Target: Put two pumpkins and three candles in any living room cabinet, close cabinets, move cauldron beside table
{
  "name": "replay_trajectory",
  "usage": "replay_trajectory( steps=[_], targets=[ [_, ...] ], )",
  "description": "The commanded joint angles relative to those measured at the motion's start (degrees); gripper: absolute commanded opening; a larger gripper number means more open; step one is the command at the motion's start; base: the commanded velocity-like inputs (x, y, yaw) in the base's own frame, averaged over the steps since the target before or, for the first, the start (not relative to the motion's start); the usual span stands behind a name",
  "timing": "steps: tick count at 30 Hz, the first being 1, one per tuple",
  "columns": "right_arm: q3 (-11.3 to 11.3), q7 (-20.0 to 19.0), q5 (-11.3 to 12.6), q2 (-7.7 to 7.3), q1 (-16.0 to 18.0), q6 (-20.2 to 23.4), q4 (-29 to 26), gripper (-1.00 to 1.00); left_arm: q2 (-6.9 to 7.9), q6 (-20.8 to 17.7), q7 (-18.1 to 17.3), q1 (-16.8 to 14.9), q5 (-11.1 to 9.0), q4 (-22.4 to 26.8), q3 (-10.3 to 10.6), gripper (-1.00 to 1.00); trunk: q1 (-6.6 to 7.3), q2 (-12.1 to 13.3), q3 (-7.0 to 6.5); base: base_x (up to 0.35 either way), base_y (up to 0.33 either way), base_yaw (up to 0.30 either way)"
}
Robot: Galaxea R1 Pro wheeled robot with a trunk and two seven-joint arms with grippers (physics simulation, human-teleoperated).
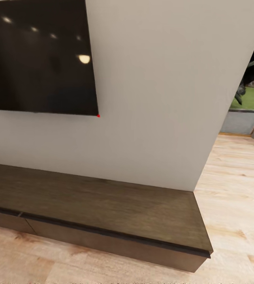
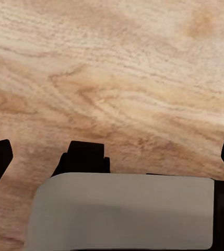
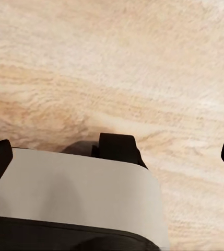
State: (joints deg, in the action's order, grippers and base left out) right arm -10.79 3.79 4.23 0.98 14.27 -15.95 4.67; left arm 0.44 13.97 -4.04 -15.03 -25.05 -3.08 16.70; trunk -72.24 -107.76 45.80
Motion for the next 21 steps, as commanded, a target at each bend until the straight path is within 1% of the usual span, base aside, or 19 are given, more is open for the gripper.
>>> replay_trajectory(
  steps=[1, 4, 6, 21],
  targets=[
    [-0.01, 0.03, 0.00, -0.01, -0.01, 0.02, 0.00, 1.00, 0.00, 0.00, 0.00, 0.00, 0.00, 0.00, 0.00, 1.00, 0.00, 0.00, 0.10, 0.000, 0.000, 0.000],
    [0.05, 0.00, 0.27, -0.12, -0.06, -0.21, -0.01, 1.00, 0.00, 0.00, 0.00, 0.00, 0.00, 0.00, 0.00, 1.00, 0.00, 0.00, 0.37, 0.000, 0.000, -0.030],
    [0.06, 0.00, 0.49, -0.08, -0.10, -0.34, 0.05, 1.00, 0.00, 0.00, 0.00, 0.00, 0.00, 0.00, 0.00, 1.00, 0.00, 0.00, 0.53, 0.000, 0.000, -0.143],
    [0.16, -0.01, 0.69, -0.10, -0.21, -0.57, -0.01, 1.00, 0.00, 0.00, 0.00, 0.00, 0.00, 0.00, 0.00, 1.00, 0.00, 0.00, 1.06, 0.000, 0.000, -0.255]
  ],
)
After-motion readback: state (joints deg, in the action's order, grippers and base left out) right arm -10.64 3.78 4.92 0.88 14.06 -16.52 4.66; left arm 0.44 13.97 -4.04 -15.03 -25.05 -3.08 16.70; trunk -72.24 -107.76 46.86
